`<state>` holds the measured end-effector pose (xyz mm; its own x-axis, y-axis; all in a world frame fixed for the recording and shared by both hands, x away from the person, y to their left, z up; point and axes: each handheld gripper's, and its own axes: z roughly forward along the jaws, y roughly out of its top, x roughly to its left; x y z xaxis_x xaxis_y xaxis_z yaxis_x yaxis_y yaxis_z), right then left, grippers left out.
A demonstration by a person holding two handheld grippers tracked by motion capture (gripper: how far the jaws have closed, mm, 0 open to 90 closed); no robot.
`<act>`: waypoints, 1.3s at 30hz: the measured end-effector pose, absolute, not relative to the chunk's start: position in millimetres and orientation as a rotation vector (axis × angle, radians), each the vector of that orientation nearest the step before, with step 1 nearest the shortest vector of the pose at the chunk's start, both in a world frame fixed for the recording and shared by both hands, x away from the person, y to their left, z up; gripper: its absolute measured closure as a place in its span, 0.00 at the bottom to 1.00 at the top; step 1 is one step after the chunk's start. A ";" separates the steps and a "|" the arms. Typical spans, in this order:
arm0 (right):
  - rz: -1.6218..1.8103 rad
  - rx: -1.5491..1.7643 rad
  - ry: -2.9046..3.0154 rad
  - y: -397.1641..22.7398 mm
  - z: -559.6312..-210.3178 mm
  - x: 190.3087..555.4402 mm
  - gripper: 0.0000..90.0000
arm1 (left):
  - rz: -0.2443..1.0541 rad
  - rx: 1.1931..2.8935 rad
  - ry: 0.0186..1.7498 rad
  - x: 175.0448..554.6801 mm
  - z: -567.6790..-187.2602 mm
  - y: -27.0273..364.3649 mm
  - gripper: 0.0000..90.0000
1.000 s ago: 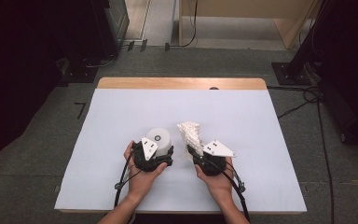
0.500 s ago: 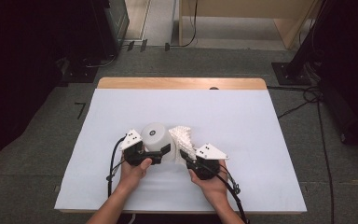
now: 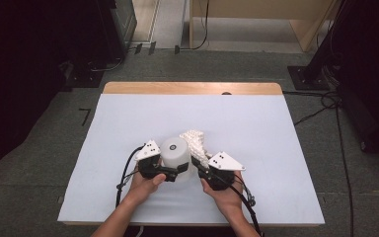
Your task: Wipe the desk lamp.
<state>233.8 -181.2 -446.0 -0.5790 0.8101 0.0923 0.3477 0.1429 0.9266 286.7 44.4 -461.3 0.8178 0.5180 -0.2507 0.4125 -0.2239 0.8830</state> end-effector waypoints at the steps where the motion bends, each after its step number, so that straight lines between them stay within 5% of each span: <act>1: 1.440 1.099 1.985 -182.9 -443.3 233.4 0.84 | 0.113 1.864 0.705 286.6 -462.0 42.9 0.10; 17: 1.406 1.114 2.075 -169.0 -458.5 235.1 0.83 | 0.203 1.722 0.756 288.8 -444.9 66.4 0.10; 26: 1.408 1.138 2.036 -176.3 -452.7 236.3 0.83 | 0.195 1.838 0.691 284.5 -451.7 49.6 0.10; 39: 1.437 1.139 1.939 -192.7 -439.9 237.6 0.83 | 0.418 1.871 0.704 284.0 -456.8 41.5 0.10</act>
